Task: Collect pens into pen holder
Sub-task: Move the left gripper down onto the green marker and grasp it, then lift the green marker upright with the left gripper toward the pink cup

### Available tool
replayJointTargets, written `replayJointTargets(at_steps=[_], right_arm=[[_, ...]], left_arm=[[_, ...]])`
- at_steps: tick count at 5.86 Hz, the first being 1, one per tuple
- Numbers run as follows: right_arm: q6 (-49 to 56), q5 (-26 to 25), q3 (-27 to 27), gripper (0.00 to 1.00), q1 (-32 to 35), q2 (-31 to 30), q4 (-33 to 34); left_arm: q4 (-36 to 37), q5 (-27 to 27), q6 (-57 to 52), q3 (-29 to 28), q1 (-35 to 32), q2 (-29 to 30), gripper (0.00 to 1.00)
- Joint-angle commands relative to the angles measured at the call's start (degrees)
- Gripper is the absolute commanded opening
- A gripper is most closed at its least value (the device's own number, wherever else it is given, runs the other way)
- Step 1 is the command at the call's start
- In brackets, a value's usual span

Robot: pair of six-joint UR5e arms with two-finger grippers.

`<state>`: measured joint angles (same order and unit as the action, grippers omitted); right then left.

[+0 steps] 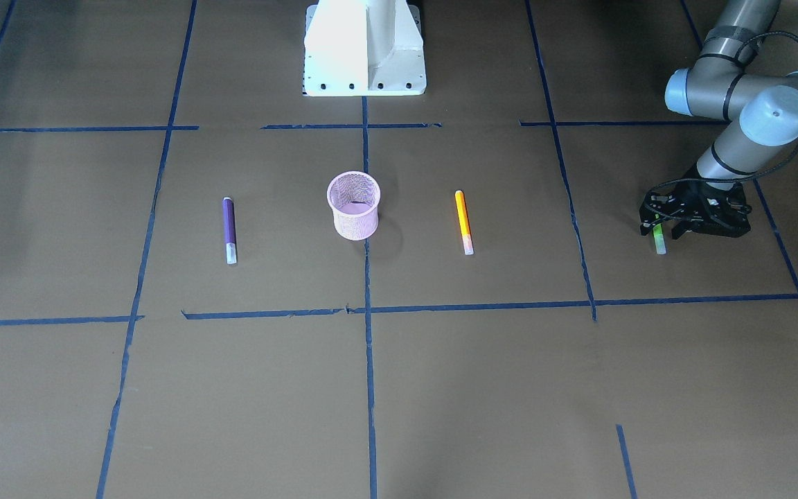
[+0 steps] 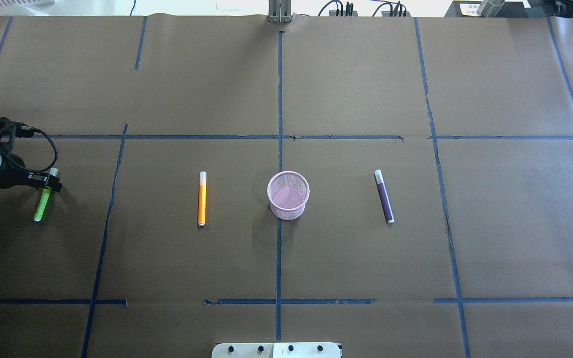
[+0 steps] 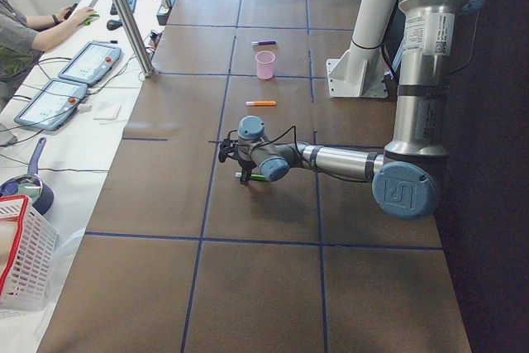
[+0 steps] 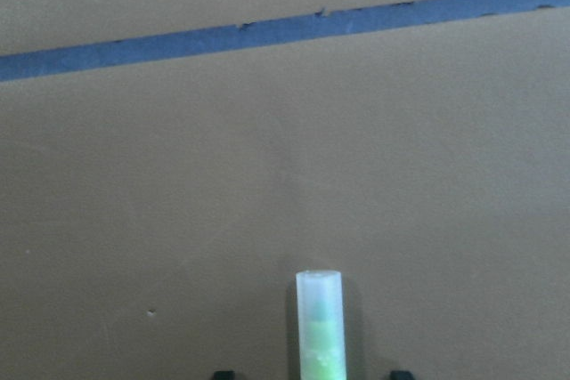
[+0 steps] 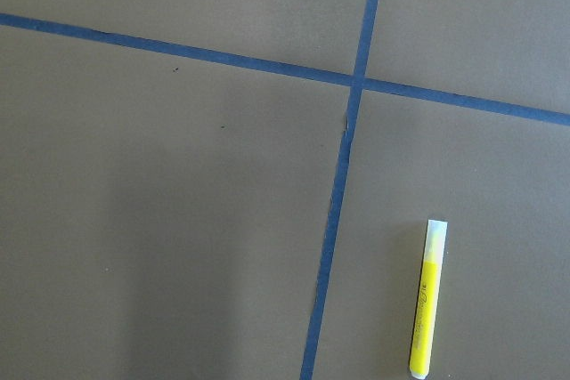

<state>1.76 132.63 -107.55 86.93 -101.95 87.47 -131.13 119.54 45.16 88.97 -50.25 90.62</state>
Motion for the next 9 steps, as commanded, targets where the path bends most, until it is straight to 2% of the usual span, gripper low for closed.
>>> replayJointTargets(at_steps=[1, 3, 5, 7, 8, 9], right_arm=[[0.0, 0.0, 0.06, 1.0, -0.01, 0.0, -0.02], [-0.09, 0.0, 0.06, 1.0, -0.01, 0.0, -0.02], [0.0, 0.0, 0.06, 1.0, -0.01, 0.0, -0.11], [-0.09, -0.09, 0.06, 1.0, -0.01, 0.09, -0.2], [0.0, -0.09, -0.03, 1.0, -0.01, 0.09, -0.2], [-0.09, -0.09, -0.03, 1.0, -0.01, 0.09, -0.2]], left_arm=[[0.0, -1.41, -0.07, 0.15, -0.03, 0.0, 0.0], [0.0, -1.42, -0.07, 0.41, -0.03, 0.17, 0.0], [-0.18, -3.33, -1.02, 6.44, -1.16, 0.52, 0.0], [-0.09, -8.17, -3.32, 12.77, -1.08, 5.42, 0.0], [-0.27, -14.97, -3.32, 14.8, 0.75, 6.84, 0.0], [-0.18, -23.57, -3.23, 17.17, 7.55, 8.85, 0.0]])
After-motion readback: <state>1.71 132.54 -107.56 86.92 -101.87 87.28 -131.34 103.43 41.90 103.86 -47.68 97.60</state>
